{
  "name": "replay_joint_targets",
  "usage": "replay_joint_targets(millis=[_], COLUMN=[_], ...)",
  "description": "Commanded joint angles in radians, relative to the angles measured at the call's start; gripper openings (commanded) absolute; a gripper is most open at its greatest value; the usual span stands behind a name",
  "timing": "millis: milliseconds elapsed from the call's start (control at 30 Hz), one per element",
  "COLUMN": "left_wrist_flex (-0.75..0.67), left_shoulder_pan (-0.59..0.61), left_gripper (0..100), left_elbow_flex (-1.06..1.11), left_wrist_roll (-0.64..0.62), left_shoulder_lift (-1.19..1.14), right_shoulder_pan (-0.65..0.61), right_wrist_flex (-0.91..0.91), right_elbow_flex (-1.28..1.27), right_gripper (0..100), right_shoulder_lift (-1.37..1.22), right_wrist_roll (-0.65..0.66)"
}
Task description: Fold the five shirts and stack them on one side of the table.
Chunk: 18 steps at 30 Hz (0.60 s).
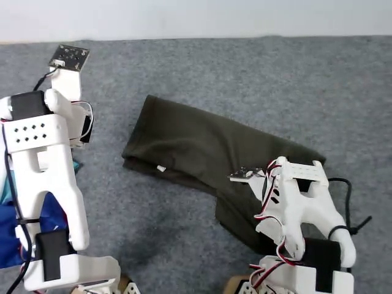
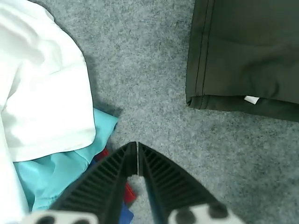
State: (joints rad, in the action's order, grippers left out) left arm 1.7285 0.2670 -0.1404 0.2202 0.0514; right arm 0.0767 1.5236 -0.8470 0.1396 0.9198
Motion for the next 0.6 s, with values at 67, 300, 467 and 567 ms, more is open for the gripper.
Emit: replay_joint_targets(millis=[67,300,467,567], left_wrist_flex=[0.009,0.008,0.009,0.009], left_shoulder_pan=[0.0,0.0,0.0,-0.002], left_gripper=[1,1,1,1], left_elbow_flex=[-0.004,-0.004,-0.004,-0.004], left_wrist_roll=[0.011,0.011,0.009,0.006], left_shoulder_lift=[0.038,0.038,0.038,0.038], right_shoulder_pan=[0.01,0.076,0.11,0.107], right_wrist_flex=[0.044,0.047,0.036,0.036], right_elbow_flex=[0.002,0.005,0.005,0.006], right_gripper=[4.6,11.7,18.1,20.7], right_shoulder_lift=[0.054,0.061,0.188,0.308], right_wrist_roll=[0.04,0.051,0.049,0.051])
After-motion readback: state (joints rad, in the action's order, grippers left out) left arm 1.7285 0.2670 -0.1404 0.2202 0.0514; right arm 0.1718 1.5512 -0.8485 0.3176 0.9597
